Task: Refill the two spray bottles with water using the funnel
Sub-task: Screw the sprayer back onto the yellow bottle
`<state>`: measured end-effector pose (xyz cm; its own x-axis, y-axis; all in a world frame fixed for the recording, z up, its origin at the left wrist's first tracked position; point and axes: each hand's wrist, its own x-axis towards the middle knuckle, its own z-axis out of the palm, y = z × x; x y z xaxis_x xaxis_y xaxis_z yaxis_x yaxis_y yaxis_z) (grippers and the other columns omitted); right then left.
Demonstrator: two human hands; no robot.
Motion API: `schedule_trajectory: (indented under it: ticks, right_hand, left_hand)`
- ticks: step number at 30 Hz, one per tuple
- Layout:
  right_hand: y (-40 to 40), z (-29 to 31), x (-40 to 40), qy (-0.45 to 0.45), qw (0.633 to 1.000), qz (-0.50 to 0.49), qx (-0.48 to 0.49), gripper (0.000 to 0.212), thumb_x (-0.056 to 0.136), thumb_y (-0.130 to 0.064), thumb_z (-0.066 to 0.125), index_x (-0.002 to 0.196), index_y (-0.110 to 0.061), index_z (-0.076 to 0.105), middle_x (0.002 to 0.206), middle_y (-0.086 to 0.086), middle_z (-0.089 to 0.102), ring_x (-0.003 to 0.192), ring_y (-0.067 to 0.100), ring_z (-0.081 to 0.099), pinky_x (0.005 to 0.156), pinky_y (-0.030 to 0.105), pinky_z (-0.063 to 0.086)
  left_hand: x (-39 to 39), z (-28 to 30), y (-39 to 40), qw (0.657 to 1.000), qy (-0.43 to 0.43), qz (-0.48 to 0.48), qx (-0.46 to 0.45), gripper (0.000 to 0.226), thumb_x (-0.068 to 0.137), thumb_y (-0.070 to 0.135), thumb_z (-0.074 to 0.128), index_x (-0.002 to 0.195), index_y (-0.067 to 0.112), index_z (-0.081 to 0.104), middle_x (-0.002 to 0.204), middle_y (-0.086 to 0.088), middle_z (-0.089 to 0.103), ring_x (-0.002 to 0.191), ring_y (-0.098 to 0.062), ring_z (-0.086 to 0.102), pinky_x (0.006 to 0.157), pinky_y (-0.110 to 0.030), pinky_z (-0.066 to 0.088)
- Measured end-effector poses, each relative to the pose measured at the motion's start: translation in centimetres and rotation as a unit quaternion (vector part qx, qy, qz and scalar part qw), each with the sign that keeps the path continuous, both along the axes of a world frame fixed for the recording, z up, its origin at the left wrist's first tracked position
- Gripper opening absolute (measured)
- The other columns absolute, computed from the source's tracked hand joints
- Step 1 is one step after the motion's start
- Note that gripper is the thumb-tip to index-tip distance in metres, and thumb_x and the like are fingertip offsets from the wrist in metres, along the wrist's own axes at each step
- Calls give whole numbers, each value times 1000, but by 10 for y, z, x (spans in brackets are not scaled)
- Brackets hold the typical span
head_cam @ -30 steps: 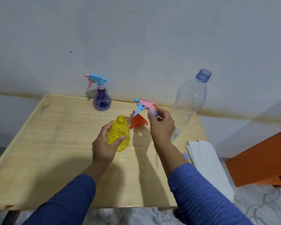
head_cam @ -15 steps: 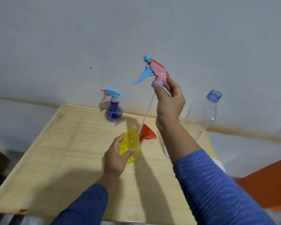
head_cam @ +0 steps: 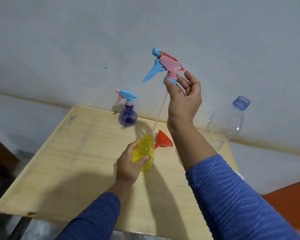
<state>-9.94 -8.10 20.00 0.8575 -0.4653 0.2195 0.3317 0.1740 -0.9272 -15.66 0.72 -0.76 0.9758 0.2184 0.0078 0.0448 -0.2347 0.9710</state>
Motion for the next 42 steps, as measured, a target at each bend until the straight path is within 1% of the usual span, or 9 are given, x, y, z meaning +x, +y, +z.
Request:
schedule_trajectory:
  ticks: [7,11,13,16,20,26,31,36,42]
  right_hand:
    - [3,-29,-10,26,1000,11,6,58,77,1,71,124,-21,44,108,8,65,102,26,65,91,26,51]
    - [5,-62,-25,33,997,35,-59,73,77,4,70,129,-35,37,100,5,64,93,12,66,88,24,52]
    - [5,-78,-32,25,994,59,-85,78,78,9,66,131,-38,33,93,2,58,81,0,62,76,13,49]
    - [4,-100,-38,42,988,89,-116,84,78,13,63,131,-44,33,90,0,50,73,-1,56,72,13,48]
    - [0,-125,-44,62,977,96,-182,87,77,6,67,129,-55,35,95,-3,52,91,16,57,88,32,52]
    - [1,-134,-48,58,965,99,-238,89,83,3,62,132,-61,26,128,1,54,115,18,55,101,37,46]
    - [1,-141,-47,35,957,77,-277,64,79,3,65,127,-36,50,122,-6,60,113,11,57,97,39,49]
    - [1,-142,-40,52,957,61,-279,59,70,-3,76,118,-27,52,113,-8,57,106,17,57,89,40,51]
    - [-10,-139,-44,22,942,121,-312,73,84,-4,65,136,-46,34,139,-8,49,124,14,51,101,31,46]
  left_hand:
    - [0,0,-1,1000,-8,4,1,67,67,33,82,123,48,49,116,15,63,109,-7,60,97,-34,49]
    - [1,0,-1,1000,-11,7,-2,67,66,31,84,123,43,52,115,16,63,106,-4,60,95,-29,48]
    - [0,2,-1,1000,-11,5,-4,67,66,29,83,125,38,53,115,19,60,107,1,56,94,-20,44]
    - [0,6,-1,1000,-8,3,-14,66,68,23,82,127,30,54,112,24,56,104,7,50,87,-4,35]
    - [-2,9,-1,1000,-14,-9,-17,67,71,13,80,130,27,52,116,20,57,106,7,52,88,-2,37]
    - [-5,11,-1,1000,-14,-17,-19,68,74,0,75,133,23,49,119,20,52,109,3,51,84,4,34]
    - [-3,9,-1,999,-20,-24,-9,69,73,4,76,133,26,49,126,14,54,118,-5,52,100,-21,42]
    - [-2,8,-1,1000,-20,-15,10,66,73,10,78,131,25,50,124,9,59,114,-10,56,100,-34,46]
    - [-2,6,0,999,-33,-21,0,69,72,15,80,132,26,49,121,12,59,113,-9,57,100,-30,46]
